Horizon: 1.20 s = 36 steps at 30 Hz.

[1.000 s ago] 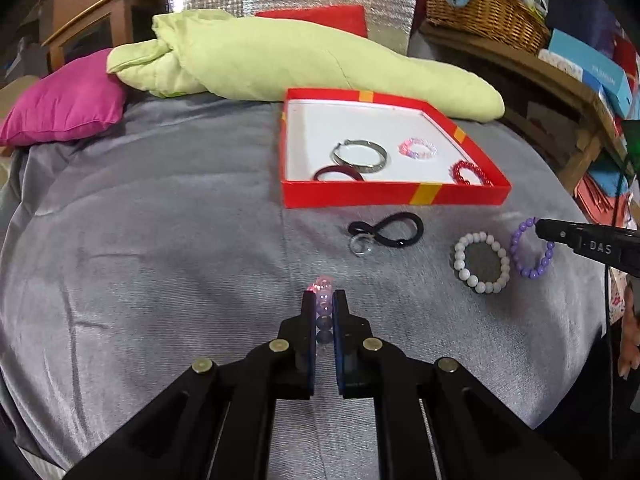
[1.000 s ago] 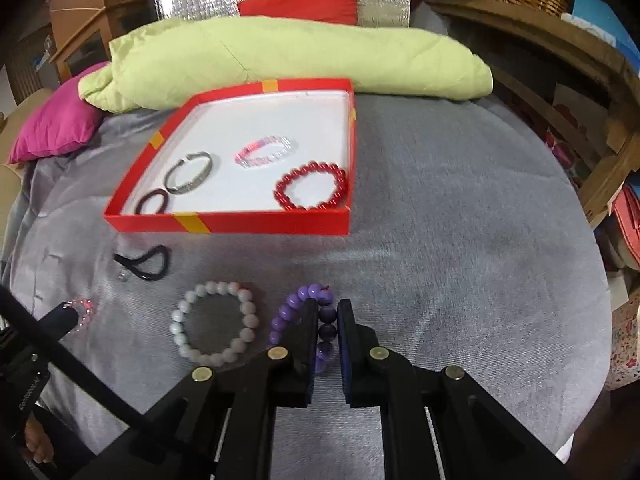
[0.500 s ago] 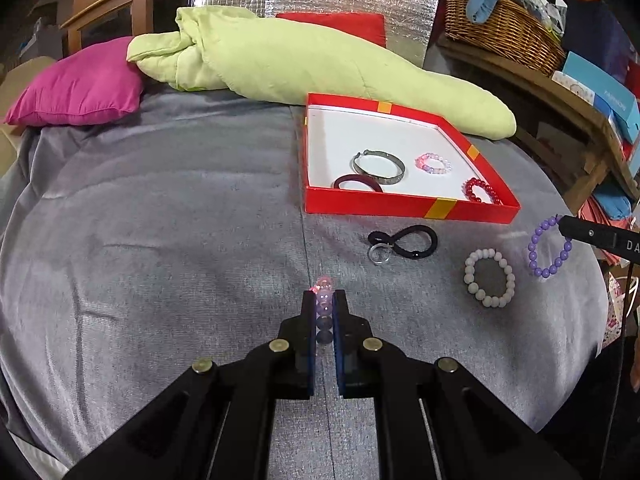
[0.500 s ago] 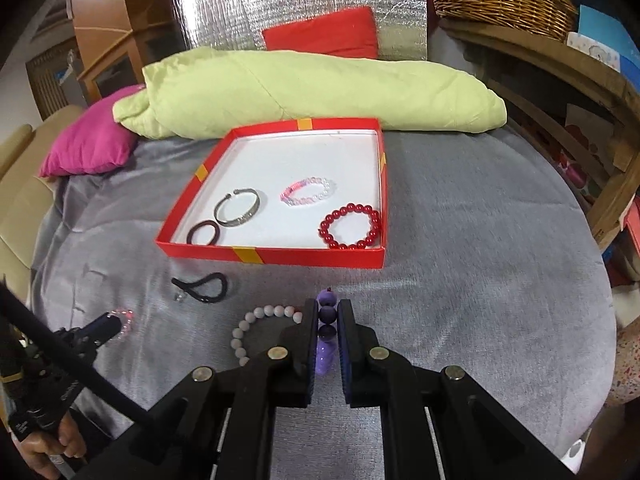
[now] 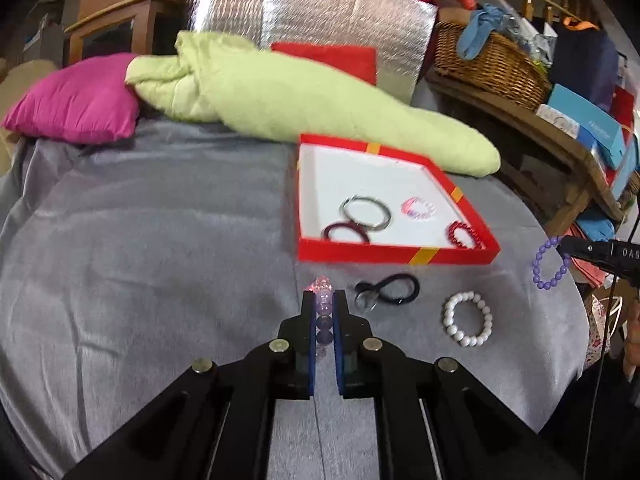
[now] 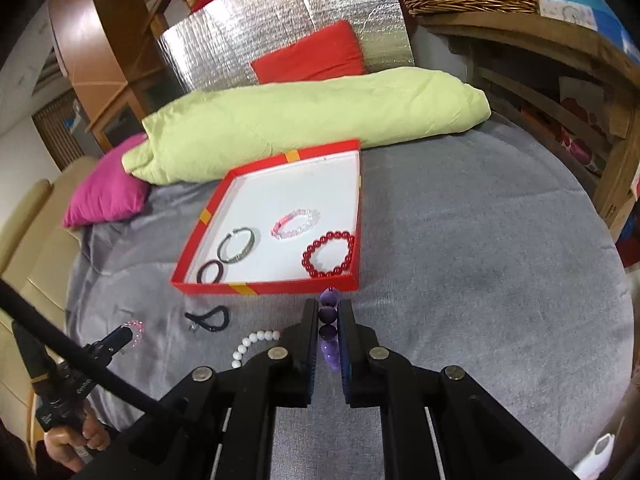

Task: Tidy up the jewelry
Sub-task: 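Carry the pink crystal bracelet into the red box while the right tool carries the purple bracelet there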

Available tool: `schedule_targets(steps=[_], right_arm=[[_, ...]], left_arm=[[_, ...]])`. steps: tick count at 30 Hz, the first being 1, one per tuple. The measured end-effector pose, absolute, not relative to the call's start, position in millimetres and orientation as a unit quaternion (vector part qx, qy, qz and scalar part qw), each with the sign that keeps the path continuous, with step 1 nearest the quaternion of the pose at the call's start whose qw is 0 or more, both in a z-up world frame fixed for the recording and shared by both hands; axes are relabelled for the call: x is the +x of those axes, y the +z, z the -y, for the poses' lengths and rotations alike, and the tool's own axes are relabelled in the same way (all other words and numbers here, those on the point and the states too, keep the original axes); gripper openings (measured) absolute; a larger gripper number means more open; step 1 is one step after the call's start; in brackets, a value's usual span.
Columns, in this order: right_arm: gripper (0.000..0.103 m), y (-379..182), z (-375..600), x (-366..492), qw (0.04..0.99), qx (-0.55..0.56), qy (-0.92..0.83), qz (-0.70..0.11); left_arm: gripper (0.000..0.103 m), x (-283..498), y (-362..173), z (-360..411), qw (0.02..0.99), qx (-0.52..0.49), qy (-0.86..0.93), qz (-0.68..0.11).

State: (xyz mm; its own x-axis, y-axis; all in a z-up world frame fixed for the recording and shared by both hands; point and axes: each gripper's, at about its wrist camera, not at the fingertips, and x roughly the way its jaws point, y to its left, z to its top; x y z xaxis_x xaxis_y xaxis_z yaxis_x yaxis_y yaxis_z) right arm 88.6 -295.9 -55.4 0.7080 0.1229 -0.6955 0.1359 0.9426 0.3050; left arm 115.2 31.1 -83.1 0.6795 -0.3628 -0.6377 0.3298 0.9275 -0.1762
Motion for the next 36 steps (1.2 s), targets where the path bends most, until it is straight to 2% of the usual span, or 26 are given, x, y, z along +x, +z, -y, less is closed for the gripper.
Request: schedule_targets(steps=[20,28,36], right_arm=[[0.011,-47,329,118,0.902,0.260,0.057,-0.339],[0.011,-32,326,160,0.908,0.269,0.062,-0.315],[0.011,-27,325,217,0.906,0.286,0.065,-0.306]], left_arm=[[0.008,160,-34,14,0.920,0.007,-0.245,-0.307],[0.008,201,-9,39,0.924,0.017,-0.254,-0.287],[0.008,253,6,56,0.922,-0.026,-0.257,-0.288]])
